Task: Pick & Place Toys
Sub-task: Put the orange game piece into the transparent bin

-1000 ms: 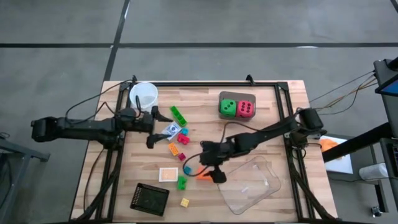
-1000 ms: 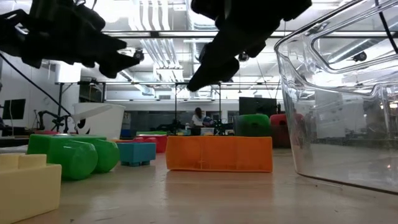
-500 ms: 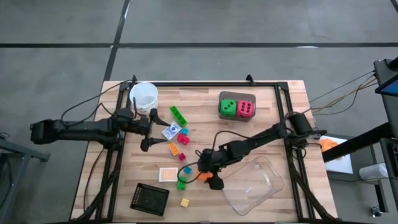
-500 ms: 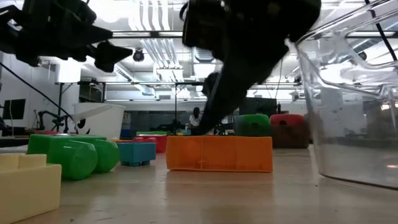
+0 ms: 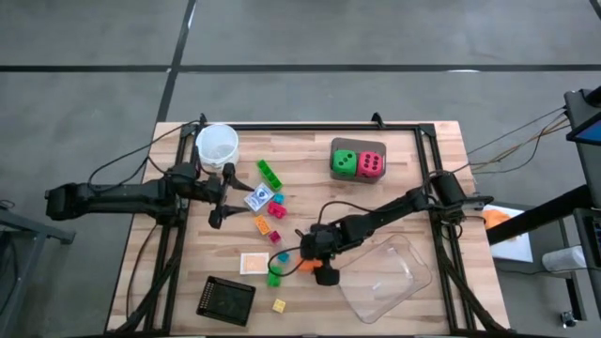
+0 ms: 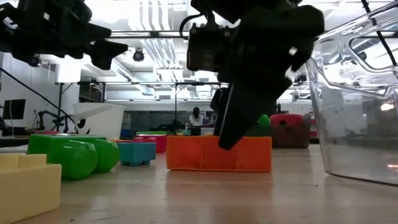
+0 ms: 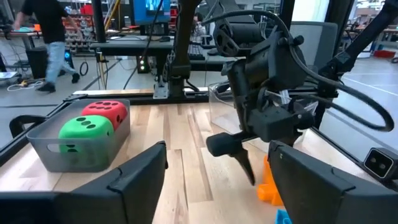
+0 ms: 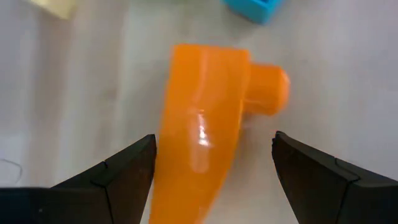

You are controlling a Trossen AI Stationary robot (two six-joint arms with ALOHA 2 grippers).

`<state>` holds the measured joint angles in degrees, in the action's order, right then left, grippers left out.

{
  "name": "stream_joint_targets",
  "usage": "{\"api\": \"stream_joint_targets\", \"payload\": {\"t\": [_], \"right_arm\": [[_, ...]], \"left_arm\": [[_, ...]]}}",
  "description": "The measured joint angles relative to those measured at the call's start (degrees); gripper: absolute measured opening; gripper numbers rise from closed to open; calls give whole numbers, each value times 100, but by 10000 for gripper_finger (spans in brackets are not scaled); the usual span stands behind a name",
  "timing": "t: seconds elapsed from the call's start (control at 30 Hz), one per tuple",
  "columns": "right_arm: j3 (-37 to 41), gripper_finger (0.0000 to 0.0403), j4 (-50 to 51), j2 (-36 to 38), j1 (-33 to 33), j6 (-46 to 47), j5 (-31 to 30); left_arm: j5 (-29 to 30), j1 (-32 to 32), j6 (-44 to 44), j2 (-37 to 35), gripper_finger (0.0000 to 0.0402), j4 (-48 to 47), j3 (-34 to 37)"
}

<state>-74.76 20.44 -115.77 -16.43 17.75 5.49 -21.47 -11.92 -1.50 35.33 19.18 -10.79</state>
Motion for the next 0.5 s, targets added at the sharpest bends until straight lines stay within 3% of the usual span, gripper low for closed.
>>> {"api": "stream_joint_targets", "payload": {"t": [0.3, 0.5], "right_arm": [[2, 293, 208, 20, -2, 47, -802], [4, 190, 270, 20, 0, -2, -834]], "left_arm": [[293, 0, 2, 2, 256, 4, 0], [501, 0, 4, 2, 255, 4, 0]]}}
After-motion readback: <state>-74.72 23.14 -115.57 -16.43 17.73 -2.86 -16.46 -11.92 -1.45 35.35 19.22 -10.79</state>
